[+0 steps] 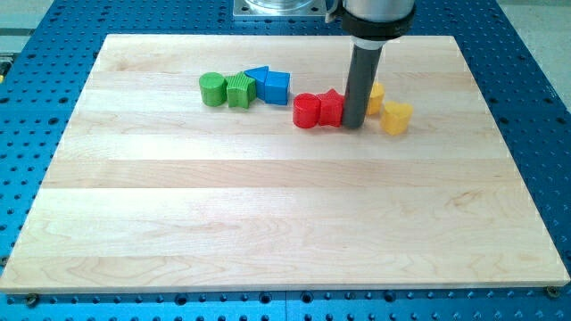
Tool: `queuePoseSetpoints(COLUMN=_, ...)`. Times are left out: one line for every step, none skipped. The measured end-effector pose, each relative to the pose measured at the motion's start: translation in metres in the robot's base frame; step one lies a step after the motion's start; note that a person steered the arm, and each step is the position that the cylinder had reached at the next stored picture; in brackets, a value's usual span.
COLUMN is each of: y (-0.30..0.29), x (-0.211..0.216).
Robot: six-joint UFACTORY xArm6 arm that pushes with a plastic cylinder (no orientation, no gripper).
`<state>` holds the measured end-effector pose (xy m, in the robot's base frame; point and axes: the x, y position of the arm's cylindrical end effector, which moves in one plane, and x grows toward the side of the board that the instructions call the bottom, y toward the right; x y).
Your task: Place the red blocks and yellow blocks in a horizontal line
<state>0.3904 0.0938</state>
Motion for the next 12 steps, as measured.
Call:
queuePoseSetpoints(y=-0.005, x=0.002)
queuePoseSetpoints(y=0.069, x=0.011)
queuePoseSetpoints(y=0.072, x=0.045)
queuePoseSetpoints(y=0.112, x=0.038)
queuePoseSetpoints(y=0.116, x=0.022)
queuePoseSetpoints(y=0.174, x=0.015)
queuePoseSetpoints(y=0.158, x=-0.056)
queuePoseSetpoints(y=0.061, x=-0.07)
queuePoseSetpoints(y=0.05, x=-0.061)
queuePoseSetpoints(y=0.062, x=-0.031)
queuePoseSetpoints(y=0.037, x=-0.066)
queuePoseSetpoints(y=-0.056, x=-0.055)
